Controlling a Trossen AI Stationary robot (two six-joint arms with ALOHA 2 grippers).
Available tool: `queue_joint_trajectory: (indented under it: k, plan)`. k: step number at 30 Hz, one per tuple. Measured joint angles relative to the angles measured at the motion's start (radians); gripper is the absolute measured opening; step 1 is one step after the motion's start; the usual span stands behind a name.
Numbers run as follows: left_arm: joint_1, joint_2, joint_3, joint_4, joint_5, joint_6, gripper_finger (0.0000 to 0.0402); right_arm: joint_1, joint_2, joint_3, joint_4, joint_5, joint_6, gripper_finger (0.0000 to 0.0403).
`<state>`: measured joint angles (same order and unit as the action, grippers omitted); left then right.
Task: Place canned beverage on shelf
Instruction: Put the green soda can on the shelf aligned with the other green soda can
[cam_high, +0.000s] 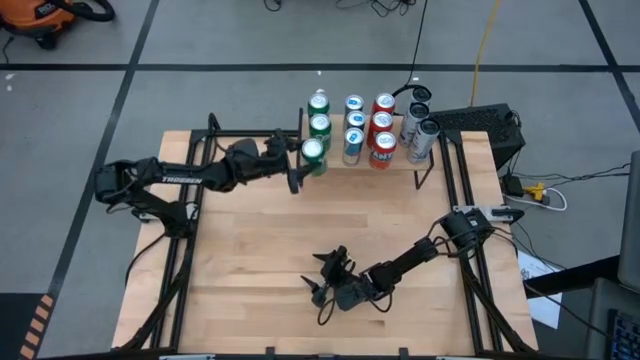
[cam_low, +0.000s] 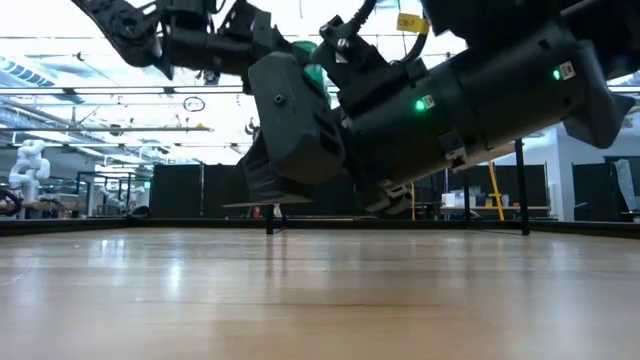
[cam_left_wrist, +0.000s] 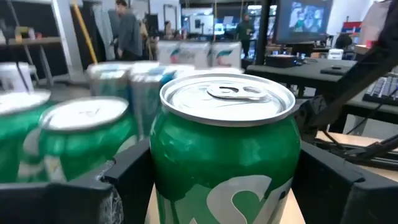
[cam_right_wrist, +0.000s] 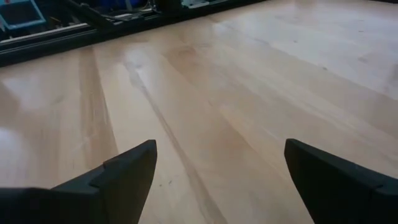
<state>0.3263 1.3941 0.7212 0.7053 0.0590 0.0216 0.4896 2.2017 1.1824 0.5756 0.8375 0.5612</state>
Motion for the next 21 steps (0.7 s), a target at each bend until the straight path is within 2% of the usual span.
queue_joint_trajectory:
  k: [14, 21]
  plan:
    - [0.073, 0.137, 0.026, 0.076, 0.02, -0.042, 0.0299, -0.002, 0.0, 0.0, -0.022, 0.0, 0.002, 0.0339]
    - [0.081, 0.15, 0.049, 0.071, 0.018, -0.011, 0.0299, -0.002, 0.0, 0.0, -0.036, -0.001, 0.002, 0.0339]
